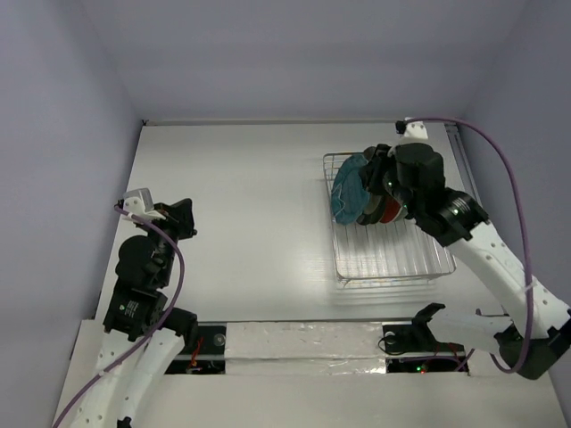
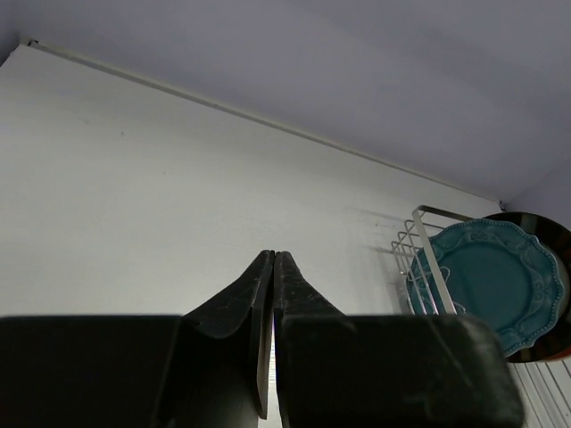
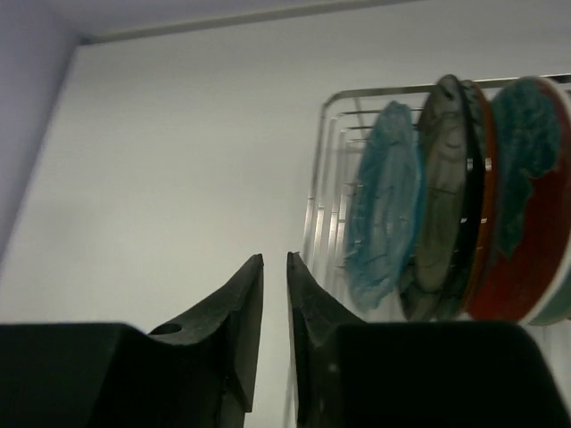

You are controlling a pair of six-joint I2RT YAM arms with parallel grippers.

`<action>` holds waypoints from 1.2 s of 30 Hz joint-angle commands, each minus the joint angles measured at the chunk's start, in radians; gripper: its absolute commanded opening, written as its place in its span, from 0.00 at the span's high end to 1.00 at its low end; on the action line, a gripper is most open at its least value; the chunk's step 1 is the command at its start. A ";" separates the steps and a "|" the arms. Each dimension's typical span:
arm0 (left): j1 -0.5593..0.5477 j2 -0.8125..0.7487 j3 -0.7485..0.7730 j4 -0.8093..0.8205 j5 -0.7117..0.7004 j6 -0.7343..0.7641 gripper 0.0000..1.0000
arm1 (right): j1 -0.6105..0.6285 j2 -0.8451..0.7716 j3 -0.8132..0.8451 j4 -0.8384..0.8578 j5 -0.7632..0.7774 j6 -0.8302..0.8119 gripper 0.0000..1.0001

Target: Unload the plates from the dish rack

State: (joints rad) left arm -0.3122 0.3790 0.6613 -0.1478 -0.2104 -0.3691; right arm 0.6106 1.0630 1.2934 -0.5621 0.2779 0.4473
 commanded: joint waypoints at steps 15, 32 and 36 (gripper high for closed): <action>0.005 0.014 -0.011 0.030 0.003 -0.005 0.68 | 0.006 0.339 0.122 -0.111 0.383 -0.039 0.52; 0.005 0.014 -0.012 0.031 0.003 -0.005 0.64 | -0.075 0.446 0.014 0.019 0.325 -0.047 0.54; 0.005 0.017 -0.012 0.031 0.003 -0.005 0.64 | -0.075 0.471 0.010 0.065 0.316 -0.058 0.61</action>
State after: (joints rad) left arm -0.3122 0.3954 0.6605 -0.1547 -0.2100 -0.3744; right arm 0.5423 1.5242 1.3075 -0.6003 0.6056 0.4038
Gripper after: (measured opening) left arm 0.361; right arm 0.409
